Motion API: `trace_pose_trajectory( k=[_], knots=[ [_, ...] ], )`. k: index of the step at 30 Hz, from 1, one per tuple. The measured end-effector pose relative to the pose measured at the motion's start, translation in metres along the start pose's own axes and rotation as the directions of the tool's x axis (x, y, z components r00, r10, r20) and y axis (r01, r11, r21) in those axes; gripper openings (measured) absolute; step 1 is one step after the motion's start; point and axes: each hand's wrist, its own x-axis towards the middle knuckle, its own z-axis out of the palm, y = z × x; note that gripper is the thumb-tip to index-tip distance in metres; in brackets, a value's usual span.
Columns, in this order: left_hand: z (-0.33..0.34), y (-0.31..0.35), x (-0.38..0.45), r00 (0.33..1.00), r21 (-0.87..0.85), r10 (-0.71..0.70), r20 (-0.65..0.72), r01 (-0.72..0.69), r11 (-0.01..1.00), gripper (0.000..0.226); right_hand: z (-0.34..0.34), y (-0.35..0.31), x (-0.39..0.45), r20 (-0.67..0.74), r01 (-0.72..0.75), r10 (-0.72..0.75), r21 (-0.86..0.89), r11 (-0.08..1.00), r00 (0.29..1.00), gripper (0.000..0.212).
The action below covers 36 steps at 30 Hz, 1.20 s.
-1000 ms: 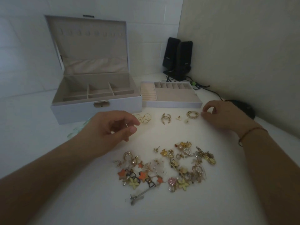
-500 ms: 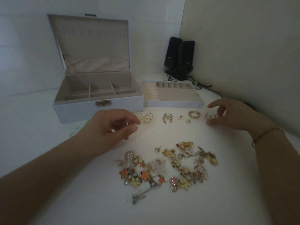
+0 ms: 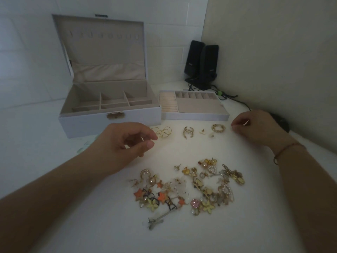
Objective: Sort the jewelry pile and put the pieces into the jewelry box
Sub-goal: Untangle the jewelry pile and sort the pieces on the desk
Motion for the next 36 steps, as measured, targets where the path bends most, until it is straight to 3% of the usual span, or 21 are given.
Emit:
trace_pose_trajectory(
  k=[13, 23, 33, 36],
  knots=[
    [-0.002, -0.003, -0.001, 1.000, 0.042, 0.014, -0.005, -0.014, 0.999, 0.019, 0.009, 0.002, 0.006, -0.067, -0.135, 0.151, 0.203, 0.970, 0.986, 0.005],
    [-0.001, -0.002, -0.001, 1.000, 0.028, 0.015, -0.017, -0.015, 1.000, 0.019, 0.001, 0.001, 0.003, -0.030, -0.204, 0.228, 0.349, 0.915, 0.973, 0.015],
    [-0.003, -0.005, -0.001, 1.000, 0.037, 0.011, 0.000, -0.011, 0.999, 0.019, -0.003, 0.006, 0.006, 0.013, -0.230, 0.235, 0.267, 0.936, 0.972, 0.006],
    [-0.003, -0.004, -0.001, 1.000, 0.030, 0.022, 0.000, -0.022, 0.999, 0.017, -0.014, 0.008, 0.001, -0.004, -0.209, 0.222, 0.314, 0.926, 0.975, 0.015]
  ],
)
